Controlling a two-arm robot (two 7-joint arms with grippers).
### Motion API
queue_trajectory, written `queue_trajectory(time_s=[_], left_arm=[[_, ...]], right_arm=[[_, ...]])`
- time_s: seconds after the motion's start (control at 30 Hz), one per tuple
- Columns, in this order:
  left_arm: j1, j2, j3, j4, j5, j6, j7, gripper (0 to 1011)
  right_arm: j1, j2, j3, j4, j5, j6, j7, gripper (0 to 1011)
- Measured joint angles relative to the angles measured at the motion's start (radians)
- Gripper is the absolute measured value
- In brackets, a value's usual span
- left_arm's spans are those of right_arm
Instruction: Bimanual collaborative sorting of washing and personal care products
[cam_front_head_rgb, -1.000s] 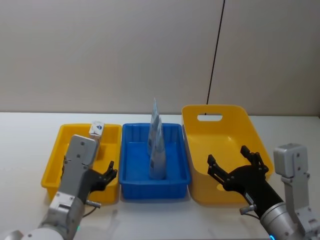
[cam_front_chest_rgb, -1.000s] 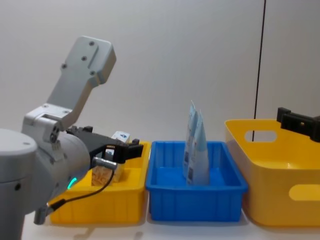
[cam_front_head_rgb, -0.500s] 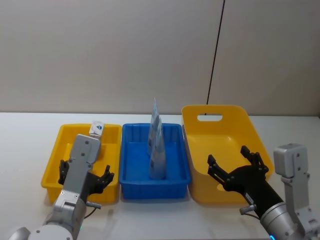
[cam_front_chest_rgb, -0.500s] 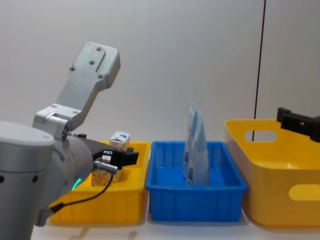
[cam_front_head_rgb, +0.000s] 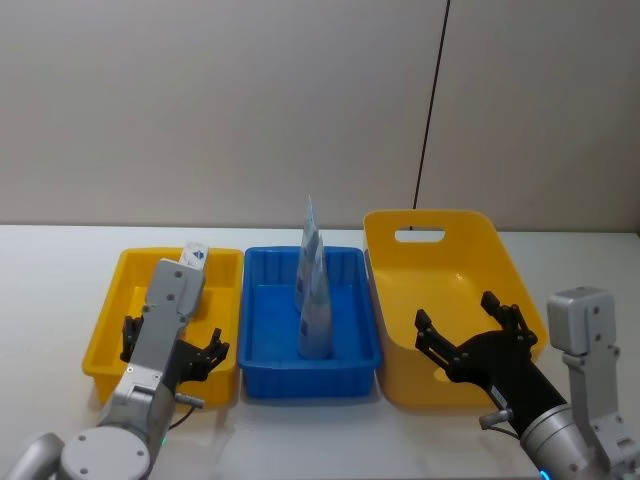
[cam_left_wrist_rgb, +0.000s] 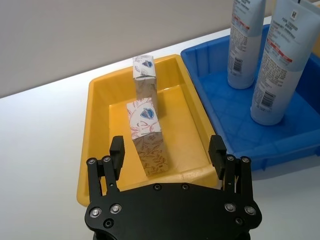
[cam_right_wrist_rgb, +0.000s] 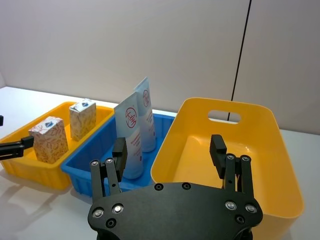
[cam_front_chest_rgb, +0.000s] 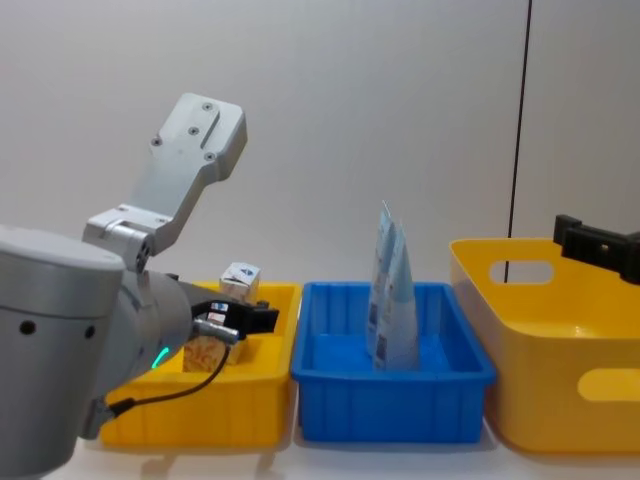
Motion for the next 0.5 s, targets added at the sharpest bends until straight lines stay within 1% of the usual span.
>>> queue_trajectory(time_s=[0.5], left_arm=[[-0.049,-0.018,-0.025,0.089,-0.015,0.003,-0.038,1001]], right_arm=[[0.0,0.0,0.0,0.0,0.0,0.0,0.0,1002]])
